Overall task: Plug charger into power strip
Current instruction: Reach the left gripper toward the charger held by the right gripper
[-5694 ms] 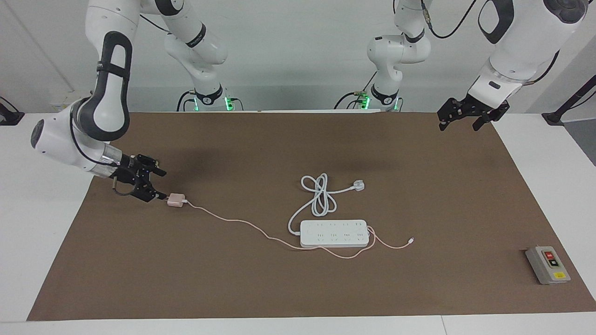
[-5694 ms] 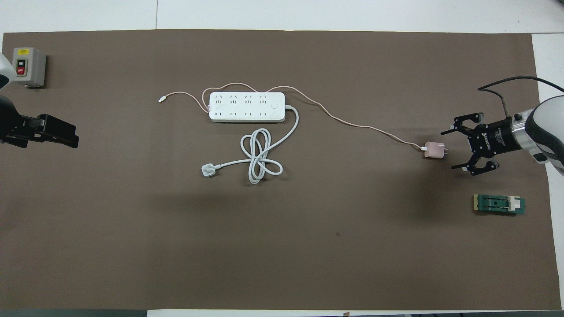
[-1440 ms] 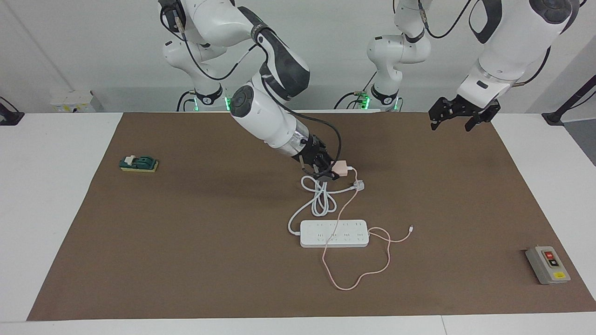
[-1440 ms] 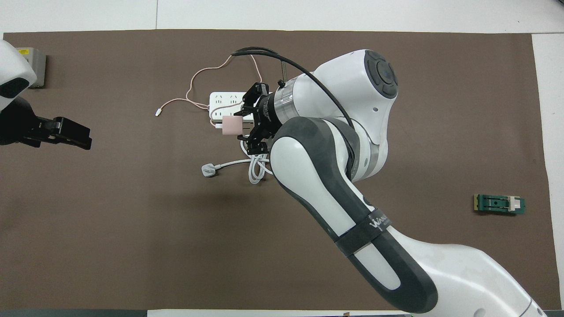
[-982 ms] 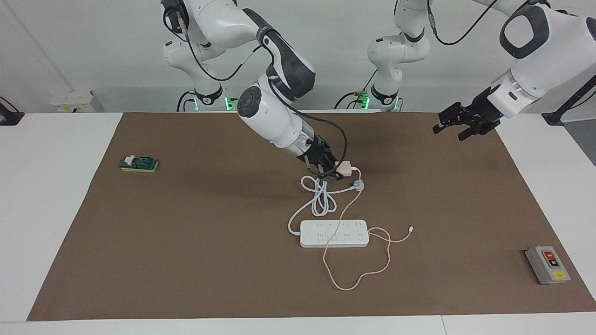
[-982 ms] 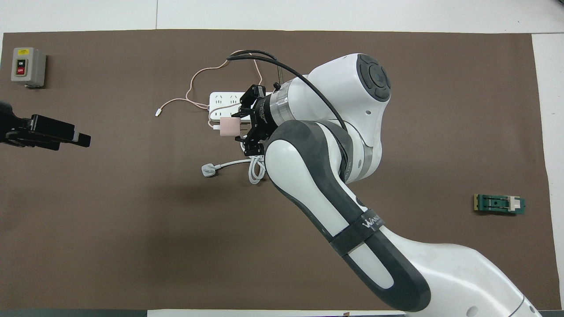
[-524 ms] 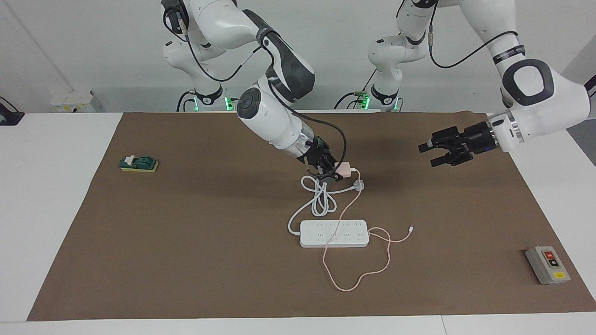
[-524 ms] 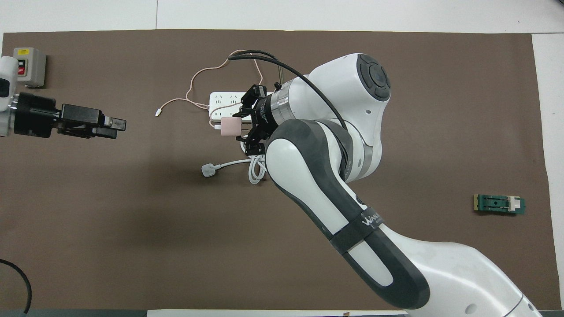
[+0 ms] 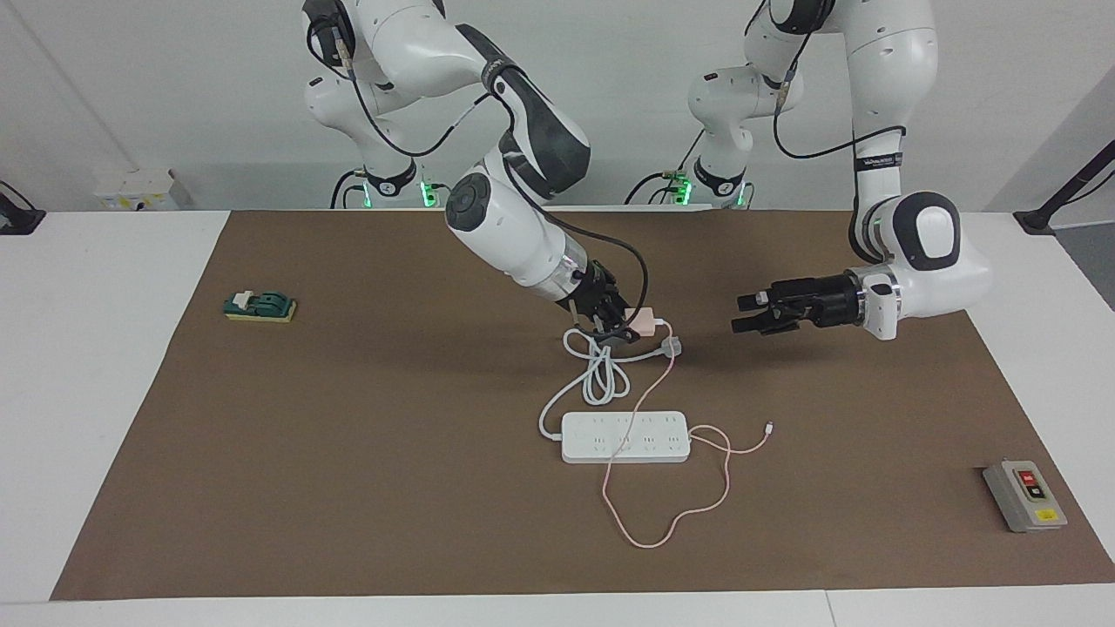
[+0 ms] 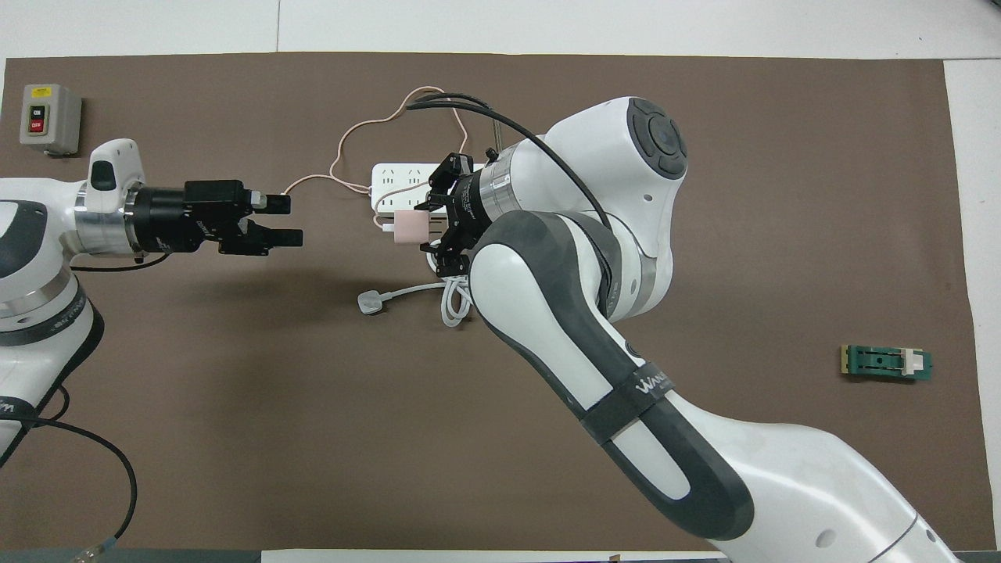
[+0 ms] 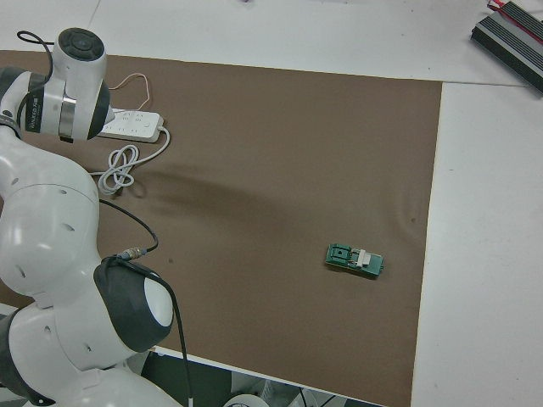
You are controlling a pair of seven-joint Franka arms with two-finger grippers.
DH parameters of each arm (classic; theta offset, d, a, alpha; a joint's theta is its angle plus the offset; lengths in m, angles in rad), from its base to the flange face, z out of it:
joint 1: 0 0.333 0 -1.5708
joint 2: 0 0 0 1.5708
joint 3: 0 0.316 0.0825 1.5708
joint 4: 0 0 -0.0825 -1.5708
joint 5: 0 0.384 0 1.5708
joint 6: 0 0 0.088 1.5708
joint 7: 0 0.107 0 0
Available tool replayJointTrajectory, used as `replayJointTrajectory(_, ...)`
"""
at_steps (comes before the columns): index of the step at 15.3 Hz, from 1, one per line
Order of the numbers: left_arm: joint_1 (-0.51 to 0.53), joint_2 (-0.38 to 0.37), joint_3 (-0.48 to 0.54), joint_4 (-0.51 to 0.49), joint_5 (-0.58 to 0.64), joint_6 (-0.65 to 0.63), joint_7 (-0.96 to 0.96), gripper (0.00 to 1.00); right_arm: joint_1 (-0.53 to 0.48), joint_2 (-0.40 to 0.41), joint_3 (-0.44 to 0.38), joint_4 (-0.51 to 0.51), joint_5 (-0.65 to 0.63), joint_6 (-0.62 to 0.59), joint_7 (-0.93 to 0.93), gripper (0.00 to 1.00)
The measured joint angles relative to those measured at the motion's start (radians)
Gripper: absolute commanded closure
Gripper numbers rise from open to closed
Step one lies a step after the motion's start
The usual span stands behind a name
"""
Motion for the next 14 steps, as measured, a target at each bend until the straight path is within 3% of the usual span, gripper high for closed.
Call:
replayJointTrajectory(3,-0.045,0.008,-0.002,-0.029,-0.065,-0.001,0.048,0.00,0.000,0.000,0.000,0.000,0.000,0.000,0.000,1.00)
replayJointTrajectory(14,-0.142,0.009,-0.002,-0.056,-0.130,0.086,0.239,0.00,0.000,0.000,0.000,0.000,0.000,0.000,0.000,1.00)
